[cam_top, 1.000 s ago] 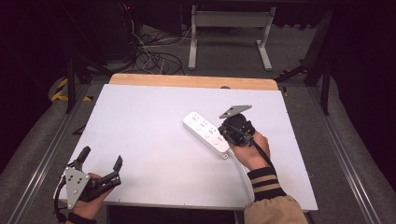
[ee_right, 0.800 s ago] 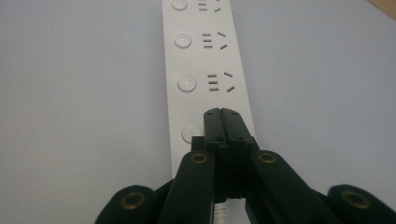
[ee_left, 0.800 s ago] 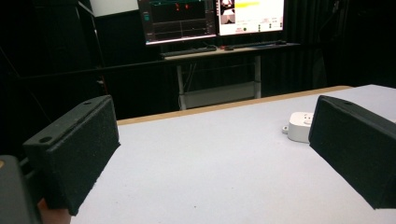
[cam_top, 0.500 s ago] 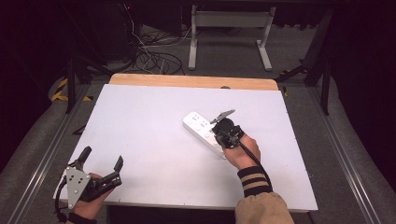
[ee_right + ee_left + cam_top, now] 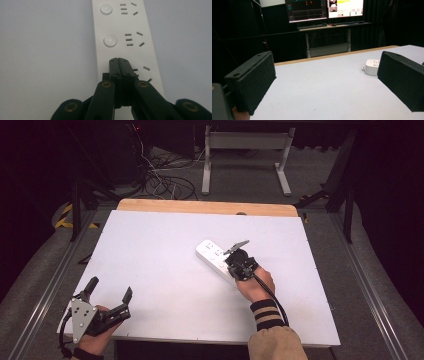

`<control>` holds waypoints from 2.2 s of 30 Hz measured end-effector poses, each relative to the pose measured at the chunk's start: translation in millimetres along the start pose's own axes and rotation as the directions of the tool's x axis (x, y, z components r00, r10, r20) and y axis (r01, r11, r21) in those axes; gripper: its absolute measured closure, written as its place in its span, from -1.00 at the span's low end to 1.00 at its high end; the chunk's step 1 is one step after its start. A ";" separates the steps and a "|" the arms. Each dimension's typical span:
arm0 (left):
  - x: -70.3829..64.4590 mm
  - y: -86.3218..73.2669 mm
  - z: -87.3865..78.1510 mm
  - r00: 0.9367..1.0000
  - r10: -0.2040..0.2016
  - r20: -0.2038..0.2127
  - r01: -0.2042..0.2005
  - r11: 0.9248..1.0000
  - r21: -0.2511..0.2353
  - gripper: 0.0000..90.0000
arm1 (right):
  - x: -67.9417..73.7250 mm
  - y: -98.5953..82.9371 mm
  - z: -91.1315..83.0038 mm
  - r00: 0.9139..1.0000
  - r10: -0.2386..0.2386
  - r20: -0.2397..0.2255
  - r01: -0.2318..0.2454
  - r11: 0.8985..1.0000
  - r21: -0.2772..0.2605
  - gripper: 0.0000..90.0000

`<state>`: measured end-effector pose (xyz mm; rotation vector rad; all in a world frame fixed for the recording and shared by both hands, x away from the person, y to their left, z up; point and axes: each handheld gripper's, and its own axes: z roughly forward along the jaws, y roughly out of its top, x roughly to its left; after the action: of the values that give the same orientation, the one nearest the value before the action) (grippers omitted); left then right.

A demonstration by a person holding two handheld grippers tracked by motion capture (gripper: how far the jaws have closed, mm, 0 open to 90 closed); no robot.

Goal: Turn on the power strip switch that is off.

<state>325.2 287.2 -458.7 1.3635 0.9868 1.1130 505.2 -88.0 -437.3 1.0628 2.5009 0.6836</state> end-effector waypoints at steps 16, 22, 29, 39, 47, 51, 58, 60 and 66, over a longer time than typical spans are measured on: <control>-1.2 0.2 -0.7 1.000 0.007 0.000 -0.007 1.000 -0.002 -0.95 | 4.4 -4.1 3.0 0.998 0.052 0.032 -0.051 0.998 -0.030 1.00; -1.8 0.0 -0.3 1.000 0.004 0.005 -0.004 1.000 -0.002 -0.94 | 4.4 -5.7 3.4 0.998 0.063 0.031 -0.062 0.997 -0.040 1.00; -2.1 0.1 -0.8 1.000 0.010 0.004 -0.010 1.000 -0.003 -0.94 | 4.6 -7.3 3.8 0.995 0.091 0.034 -0.089 0.995 -0.051 1.00; -1.7 0.4 -1.1 1.000 0.009 -0.001 -0.009 1.000 -0.007 -0.94 | 7.9 -6.4 4.6 0.994 0.094 0.058 -0.092 0.995 -0.044 1.00; -1.7 0.2 -1.0 1.000 0.009 0.003 -0.009 1.000 -0.005 -0.94 | 7.3 -7.7 4.7 0.993 0.109 0.052 -0.106 0.993 -0.051 1.00; -2.3 0.0 -1.0 1.000 0.013 0.004 -0.013 1.000 -0.002 -0.94 | 10.0 -7.9 5.5 0.991 0.109 0.071 -0.105 0.993 -0.051 1.00; -2.1 -0.1 -1.1 1.000 0.011 0.004 -0.011 1.000 -0.001 -0.94 | 8.8 -8.6 5.4 0.991 0.120 0.064 -0.117 0.992 -0.055 1.00; -2.1 -0.1 -1.1 1.000 0.012 0.005 -0.012 1.000 -0.002 -0.94 | 8.3 -8.5 5.4 0.991 0.123 0.060 -0.119 0.991 -0.054 1.00; -2.3 -0.4 -0.9 1.000 0.014 0.004 -0.014 1.000 -0.001 -0.94 | 8.1 -8.9 5.4 0.990 0.128 0.058 -0.124 0.991 -0.058 1.00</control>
<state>323.9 285.3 -459.3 1.3734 0.9748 1.1207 497.2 -85.8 -447.6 1.2115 2.3658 0.7384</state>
